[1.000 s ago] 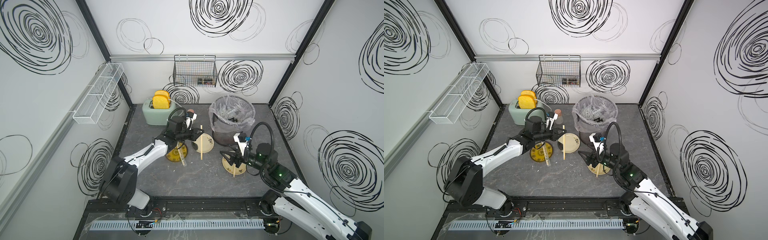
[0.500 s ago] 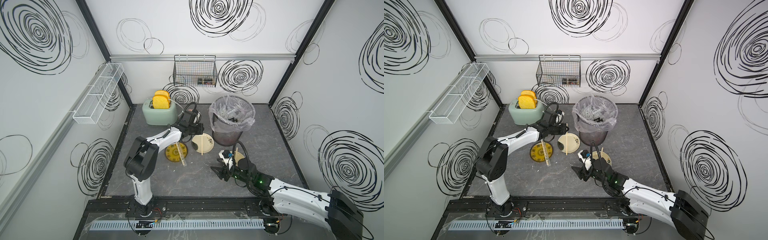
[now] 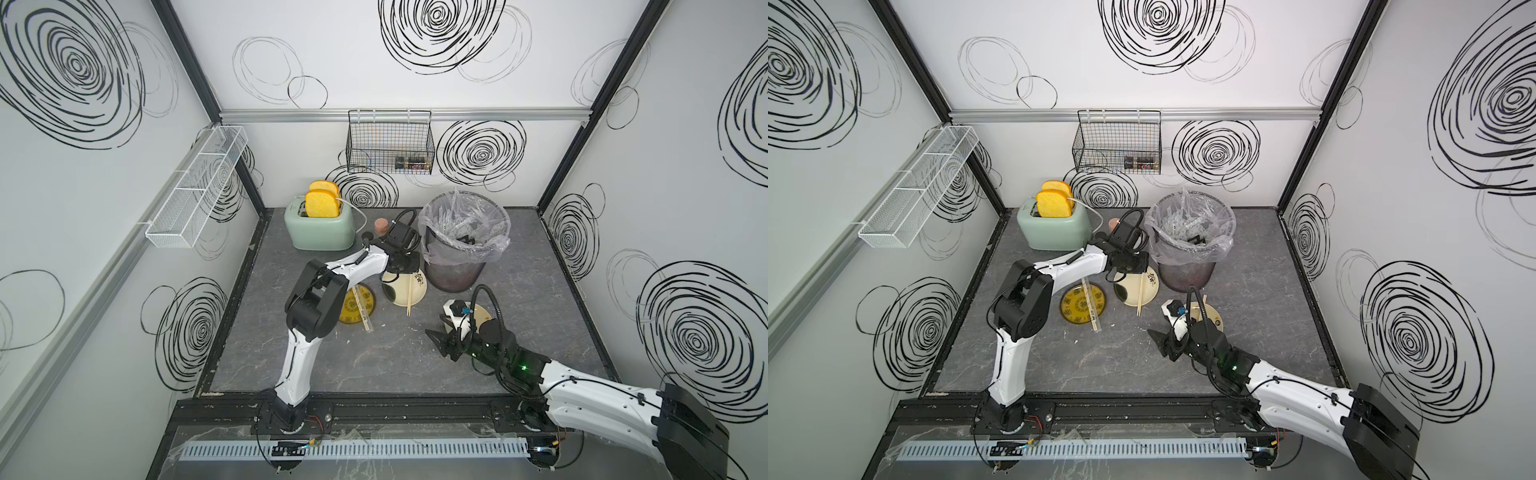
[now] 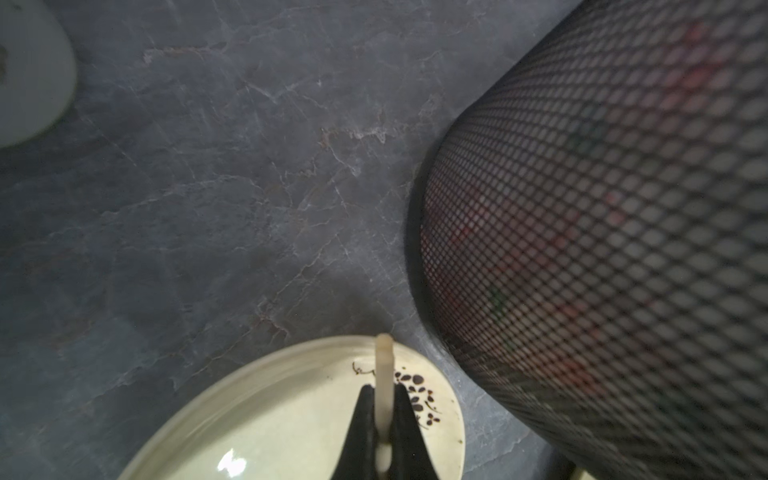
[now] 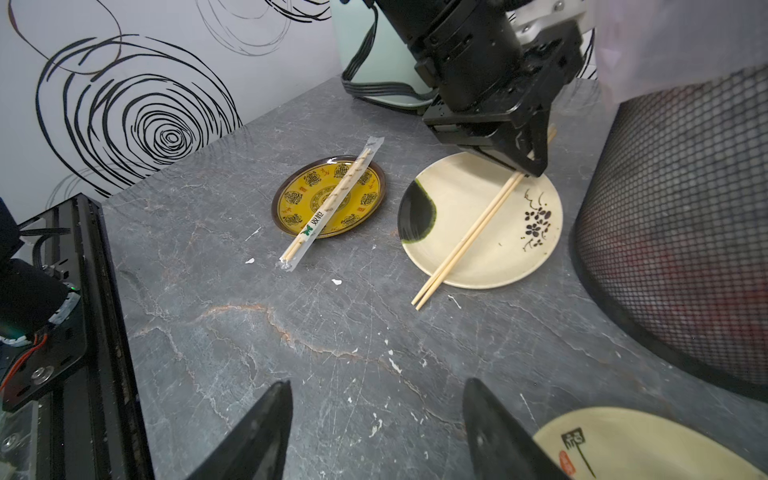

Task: Remove the packaging of disposable chopsticks
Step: Place the disposable chopsticks on the plate.

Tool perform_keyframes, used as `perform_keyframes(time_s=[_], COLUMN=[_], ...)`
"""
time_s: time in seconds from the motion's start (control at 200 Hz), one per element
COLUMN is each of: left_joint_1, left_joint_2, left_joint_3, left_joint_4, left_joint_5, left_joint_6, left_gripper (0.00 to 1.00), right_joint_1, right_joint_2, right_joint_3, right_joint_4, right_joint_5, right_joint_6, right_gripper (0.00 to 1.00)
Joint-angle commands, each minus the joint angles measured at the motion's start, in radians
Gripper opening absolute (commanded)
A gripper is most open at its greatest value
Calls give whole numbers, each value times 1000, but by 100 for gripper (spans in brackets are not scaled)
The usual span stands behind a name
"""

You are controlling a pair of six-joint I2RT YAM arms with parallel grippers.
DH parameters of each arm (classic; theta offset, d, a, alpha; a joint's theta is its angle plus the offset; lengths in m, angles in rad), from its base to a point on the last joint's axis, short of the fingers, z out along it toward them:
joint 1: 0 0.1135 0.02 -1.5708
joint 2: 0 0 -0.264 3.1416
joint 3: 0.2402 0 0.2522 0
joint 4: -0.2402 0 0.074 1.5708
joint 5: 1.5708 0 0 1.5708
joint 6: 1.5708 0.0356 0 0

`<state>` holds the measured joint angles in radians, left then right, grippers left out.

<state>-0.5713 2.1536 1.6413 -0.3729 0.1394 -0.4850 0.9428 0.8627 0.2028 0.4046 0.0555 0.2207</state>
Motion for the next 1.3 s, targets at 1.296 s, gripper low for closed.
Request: perform_keyframes(time_s=[1.296], left_joint_1=[73], left_joint_2=[114], left_joint_3=[101], left_joint_4=[-46], left_joint_5=[126], left_joint_6=[9], left_gripper=[23], right_joint_1=[2], right_joint_2=[9], right_joint_3=[1], right_joint_4=[20], right_joint_5=[18], right_joint_6=[26], right_gripper=[71])
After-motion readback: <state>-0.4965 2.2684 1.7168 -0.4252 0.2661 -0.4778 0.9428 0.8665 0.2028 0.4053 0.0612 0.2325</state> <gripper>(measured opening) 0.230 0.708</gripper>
